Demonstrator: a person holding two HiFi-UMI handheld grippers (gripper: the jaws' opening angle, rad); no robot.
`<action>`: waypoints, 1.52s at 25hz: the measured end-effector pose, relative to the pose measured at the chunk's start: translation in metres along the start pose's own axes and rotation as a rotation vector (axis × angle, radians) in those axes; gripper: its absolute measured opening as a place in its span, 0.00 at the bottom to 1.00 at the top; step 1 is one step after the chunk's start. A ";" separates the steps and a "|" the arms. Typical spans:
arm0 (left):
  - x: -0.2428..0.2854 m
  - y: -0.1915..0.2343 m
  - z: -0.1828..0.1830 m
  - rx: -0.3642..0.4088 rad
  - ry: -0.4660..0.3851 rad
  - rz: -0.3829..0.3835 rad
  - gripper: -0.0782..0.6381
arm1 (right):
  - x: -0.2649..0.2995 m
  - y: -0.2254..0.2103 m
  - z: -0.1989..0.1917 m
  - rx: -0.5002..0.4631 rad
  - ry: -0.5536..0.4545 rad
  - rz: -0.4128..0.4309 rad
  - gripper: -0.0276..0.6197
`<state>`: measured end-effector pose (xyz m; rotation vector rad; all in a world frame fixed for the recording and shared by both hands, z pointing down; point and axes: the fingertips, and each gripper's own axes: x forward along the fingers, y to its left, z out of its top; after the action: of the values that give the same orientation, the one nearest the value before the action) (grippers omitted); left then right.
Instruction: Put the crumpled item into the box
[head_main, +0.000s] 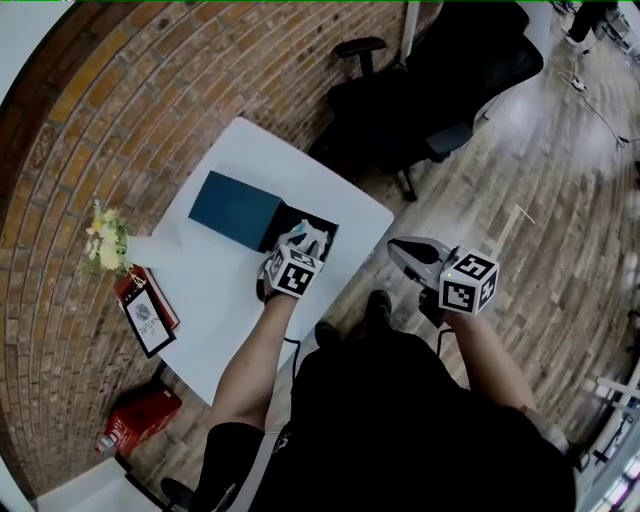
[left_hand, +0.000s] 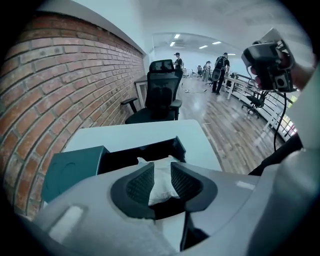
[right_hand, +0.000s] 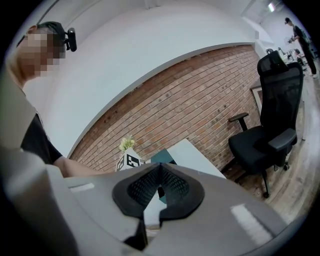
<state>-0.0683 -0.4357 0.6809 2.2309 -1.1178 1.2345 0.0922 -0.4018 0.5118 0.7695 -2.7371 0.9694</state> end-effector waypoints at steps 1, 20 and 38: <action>0.001 0.005 0.000 -0.014 0.003 0.016 0.26 | 0.000 0.000 0.000 -0.002 0.005 0.005 0.05; -0.182 0.068 0.043 -0.396 -0.455 0.274 0.22 | 0.047 0.036 0.071 -0.226 -0.012 0.235 0.04; -0.299 0.110 0.050 -0.363 -0.686 0.340 0.18 | 0.082 0.108 0.106 -0.412 -0.111 0.282 0.04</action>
<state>-0.2189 -0.3956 0.3980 2.2727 -1.8539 0.2811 -0.0288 -0.4306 0.3930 0.3835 -3.0466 0.3772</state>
